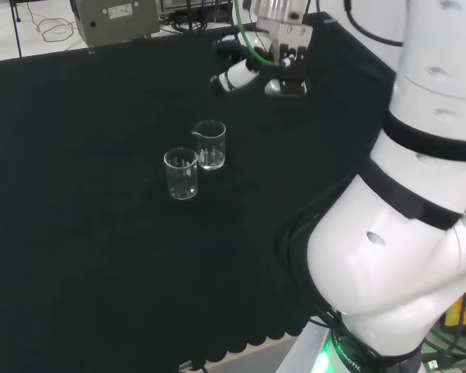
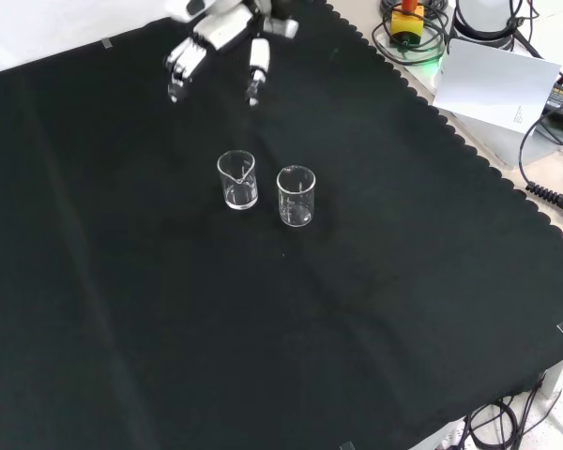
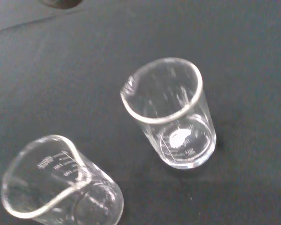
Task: Pick up the beaker on the right.
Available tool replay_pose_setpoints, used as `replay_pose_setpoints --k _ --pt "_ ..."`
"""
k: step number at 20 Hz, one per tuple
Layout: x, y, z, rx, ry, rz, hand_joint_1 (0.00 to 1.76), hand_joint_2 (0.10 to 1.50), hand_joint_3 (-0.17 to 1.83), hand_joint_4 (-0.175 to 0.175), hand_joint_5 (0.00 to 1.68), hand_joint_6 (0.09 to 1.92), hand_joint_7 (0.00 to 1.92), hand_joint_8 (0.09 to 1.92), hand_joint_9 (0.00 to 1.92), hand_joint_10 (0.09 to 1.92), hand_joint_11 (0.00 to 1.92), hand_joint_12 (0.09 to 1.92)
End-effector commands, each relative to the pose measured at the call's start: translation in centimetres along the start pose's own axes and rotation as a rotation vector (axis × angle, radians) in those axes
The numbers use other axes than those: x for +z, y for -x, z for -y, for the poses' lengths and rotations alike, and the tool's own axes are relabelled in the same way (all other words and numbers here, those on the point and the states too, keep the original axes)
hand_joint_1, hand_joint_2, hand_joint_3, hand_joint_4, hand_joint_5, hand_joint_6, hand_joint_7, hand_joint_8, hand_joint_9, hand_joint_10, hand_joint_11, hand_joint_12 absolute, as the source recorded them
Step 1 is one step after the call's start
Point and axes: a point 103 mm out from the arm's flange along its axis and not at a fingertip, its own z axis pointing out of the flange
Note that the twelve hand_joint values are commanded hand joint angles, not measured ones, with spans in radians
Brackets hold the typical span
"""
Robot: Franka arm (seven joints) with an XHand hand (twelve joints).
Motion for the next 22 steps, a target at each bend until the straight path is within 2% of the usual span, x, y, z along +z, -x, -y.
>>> replay_pose_setpoints --k 1,5,6,7,8,12,13,14,15,17,19,21,22 --pt "5.1 5.3 -4.1 -0.051 0.014 -0.194 0.69 0.77 0.19 -0.047 0.34 0.09 0.13 0.65 0.30 0.72 0.00 1.38" --pt "6.1 5.5 -4.3 -0.084 0.003 -0.220 0.70 0.74 0.19 -0.050 0.35 0.09 0.16 0.66 0.33 0.73 0.00 1.39" --pt "6.7 5.2 -4.5 -0.075 0.013 -0.196 0.70 0.74 0.19 -0.050 0.35 0.09 0.16 0.67 0.33 0.73 0.00 1.39" --pt "7.2 4.8 -4.3 -0.123 -0.008 -0.224 0.71 0.73 0.21 -0.050 0.36 0.09 0.17 0.67 0.34 0.72 0.00 1.40" --pt "7.3 4.6 -4.2 -0.141 -0.014 -0.231 0.71 0.73 0.22 -0.051 0.36 0.09 0.17 0.68 0.35 0.71 0.00 1.40" --pt "8.5 4.4 -4.4 -0.167 0.003 -0.180 0.71 0.71 0.24 -0.051 0.36 0.09 0.17 0.68 0.35 0.70 0.00 1.40" --pt "8.2 4.8 -3.6 -0.261 -0.003 -0.319 0.71 0.71 0.24 -0.051 0.36 0.09 0.17 0.68 0.36 0.70 0.00 1.41" --pt "8.1 5.2 -3.3 -0.282 -0.011 -0.346 0.71 0.71 0.24 -0.051 0.36 0.09 0.17 0.68 0.36 0.70 0.00 1.41" --pt "8.6 5.8 -3.2 -0.103 -0.006 -0.137 0.73 0.70 0.24 -0.049 0.35 0.09 0.15 0.68 0.35 0.70 0.00 1.41" --pt "8.7 6.1 -3.0 -0.109 -0.003 -0.146 0.76 0.68 0.26 -0.043 0.32 0.09 0.11 0.66 0.34 0.70 0.00 1.40" --pt "9.2 5.7 -2.5 -0.184 -0.001 -0.208 0.78 0.64 0.33 -0.041 0.31 0.09 0.09 0.66 0.32 0.70 0.00 1.40" --pt "9.4 5.5 -2.4 -0.208 0.006 -0.224 0.78 0.63 0.36 -0.040 0.31 0.09 0.09 0.66 0.32 0.70 0.00 1.40" --pt "9.9 5.3 -2.2 -0.237 0.000 -0.244 0.79 0.62 0.37 -0.040 0.31 0.09 0.09 0.66 0.32 0.70 0.00 1.40"
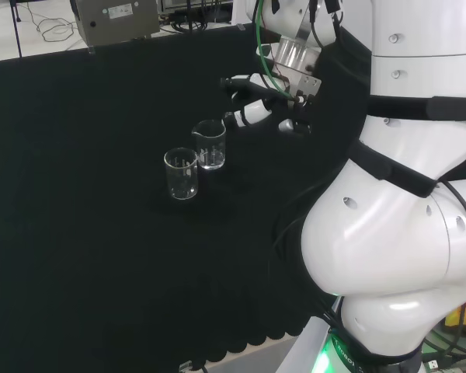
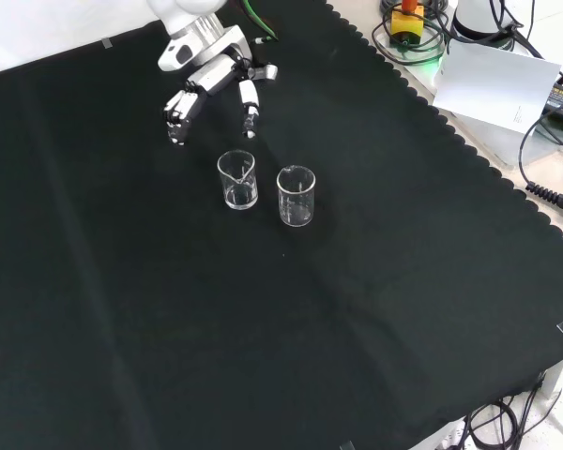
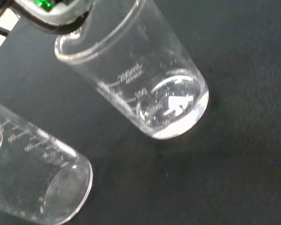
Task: Pick up the beaker on the right.
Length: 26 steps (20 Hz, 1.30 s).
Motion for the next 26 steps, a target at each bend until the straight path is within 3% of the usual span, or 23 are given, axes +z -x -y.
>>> replay_pose_setpoints --k 1,11,17,26 --pt "1.9 -0.5 1.6 -0.099 -0.019 -0.072 0.79 0.62 0.37 -0.040 0.32 0.09 0.10 0.67 0.32 0.71 0.00 1.40" --pt "3.8 0.0 1.7 -0.142 0.009 -0.094 0.82 0.59 0.42 -0.042 0.34 0.09 0.13 0.67 0.30 0.69 0.00 1.39" --pt "4.6 0.0 0.5 -0.123 0.066 -0.120 0.89 0.57 0.45 -0.045 0.38 0.09 0.14 0.67 0.30 0.69 0.00 1.38" --pt "6.6 0.2 -1.3 -0.129 0.032 -0.134 0.94 0.54 0.53 -0.054 0.47 0.09 0.28 0.72 0.43 0.68 0.00 1.39"
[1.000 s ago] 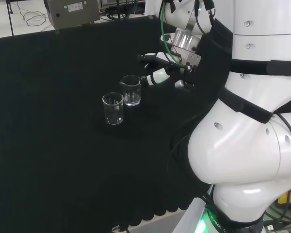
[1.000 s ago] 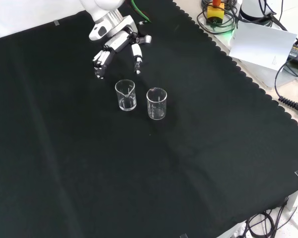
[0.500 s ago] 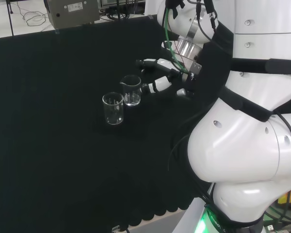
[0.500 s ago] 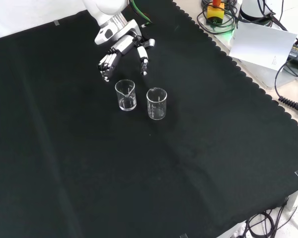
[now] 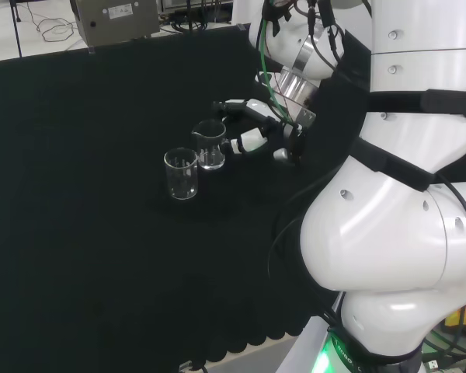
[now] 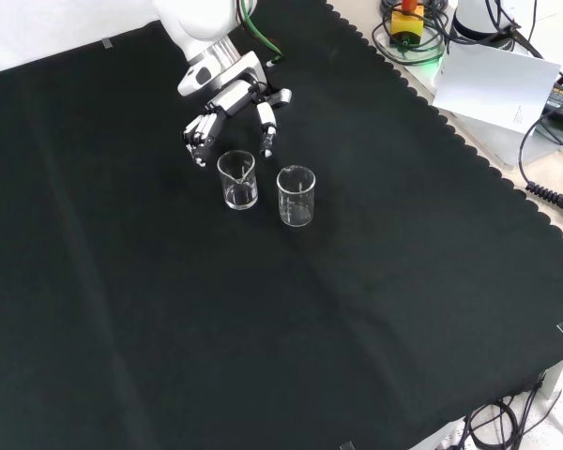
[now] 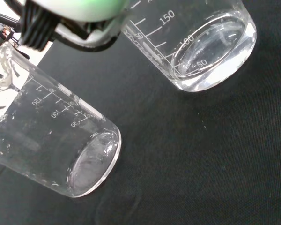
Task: Pick up the beaker on the right.
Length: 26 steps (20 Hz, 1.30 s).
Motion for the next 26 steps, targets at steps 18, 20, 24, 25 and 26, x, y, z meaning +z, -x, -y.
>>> replay_pose_setpoints --k 18,20,24,25,26 --pt "2.8 0.0 -2.3 0.001 0.013 -0.167 0.95 0.48 0.64 -0.080 0.50 0.09 0.36 0.78 0.52 0.66 0.03 1.40" --pt "2.9 0.0 -2.5 0.002 0.012 -0.170 0.95 0.48 0.64 -0.080 0.50 0.09 0.36 0.78 0.53 0.66 0.04 1.40" --pt "3.2 0.0 -2.6 0.009 0.031 -0.182 0.95 0.48 0.64 -0.080 0.50 0.10 0.36 0.78 0.53 0.66 0.04 1.40" --pt "3.2 0.0 -2.6 0.009 0.037 -0.182 0.95 0.48 0.64 -0.080 0.50 0.10 0.36 0.78 0.53 0.66 0.04 1.40" --pt "3.2 0.0 -2.7 0.009 0.040 -0.183 0.95 0.48 0.64 -0.080 0.50 0.10 0.36 0.78 0.54 0.66 0.04 1.40"
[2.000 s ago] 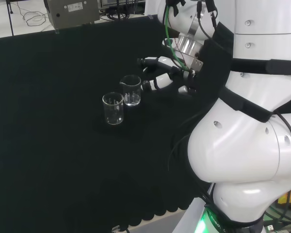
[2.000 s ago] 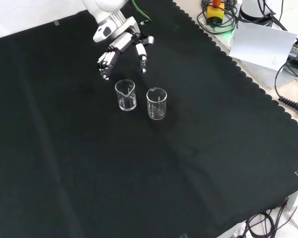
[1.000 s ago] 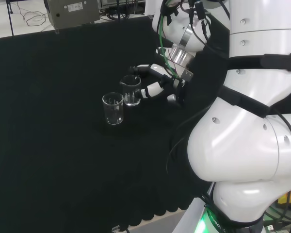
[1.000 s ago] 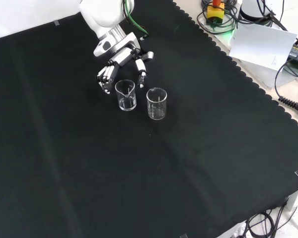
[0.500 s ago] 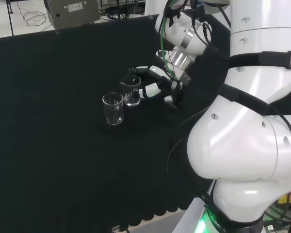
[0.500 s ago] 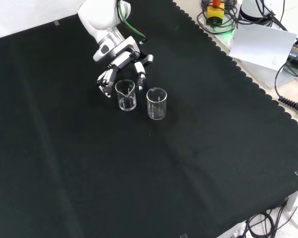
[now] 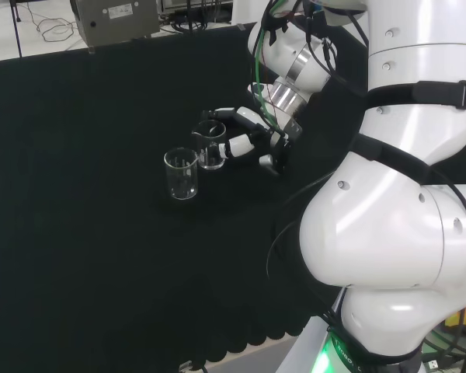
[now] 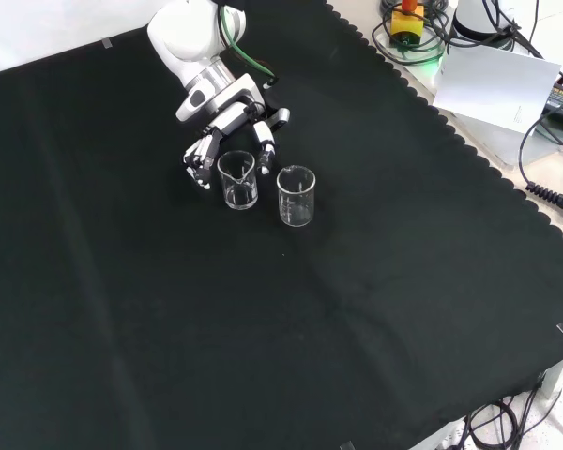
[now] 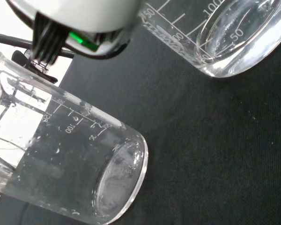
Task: Pick up the beaker on the right.
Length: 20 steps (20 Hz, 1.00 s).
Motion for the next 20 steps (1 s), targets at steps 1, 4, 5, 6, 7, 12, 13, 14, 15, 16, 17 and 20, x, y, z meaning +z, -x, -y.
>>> replay_pose_setpoints --k 1,4,5,6,7,12,13,14,15,16,17,20 --pt "0.23 -0.08 -0.18 -0.001 0.020 -0.009 0.95 0.48 0.64 -0.080 0.50 0.10 0.36 0.78 0.54 0.66 0.04 1.40" --pt "0.59 -0.27 -0.36 -0.006 0.021 -0.002 0.96 0.47 0.63 -0.080 0.50 0.11 0.36 0.79 0.54 0.65 0.05 1.40" --pt "0.70 -0.31 -0.39 -0.005 0.023 -0.001 0.96 0.47 0.63 -0.079 0.50 0.11 0.36 0.79 0.54 0.65 0.05 1.40" --pt "0.75 -0.33 -0.40 -0.004 0.024 0.001 0.96 0.47 0.63 -0.079 0.50 0.11 0.36 0.79 0.54 0.65 0.05 1.40" --pt "0.80 -0.33 -0.41 0.002 0.026 0.003 0.97 0.47 0.63 -0.079 0.50 0.11 0.36 0.79 0.54 0.65 0.05 1.40" --pt "0.75 -0.32 -0.44 0.025 0.060 -0.014 1.03 0.47 0.62 -0.078 0.50 0.13 0.37 0.79 0.56 0.64 0.07 1.39" --pt "0.73 -0.36 -0.48 0.031 0.070 -0.025 1.05 0.47 0.63 -0.078 0.50 0.14 0.38 0.79 0.56 0.64 0.07 1.39" --pt "0.62 -0.29 -0.48 0.035 0.076 -0.037 1.06 0.47 0.63 -0.078 0.50 0.15 0.38 0.79 0.57 0.64 0.07 1.39" --pt "0.65 -0.38 -0.49 0.037 0.088 -0.051 1.09 0.47 0.64 -0.077 0.51 0.21 0.42 0.79 0.60 0.62 0.09 1.38" --pt "0.66 -0.40 -0.49 0.036 0.090 -0.060 1.11 0.47 0.66 -0.076 0.50 0.30 0.45 0.79 0.63 0.61 0.11 1.37" --pt "0.95 -0.40 -0.49 0.029 0.080 -0.060 1.13 0.47 0.68 -0.075 0.47 0.41 0.47 0.79 0.66 0.60 0.13 1.36" --pt "0.88 -0.40 -0.49 0.018 0.066 -0.070 1.15 0.46 0.71 -0.075 0.41 0.65 0.50 0.80 0.70 0.59 0.16 1.36"
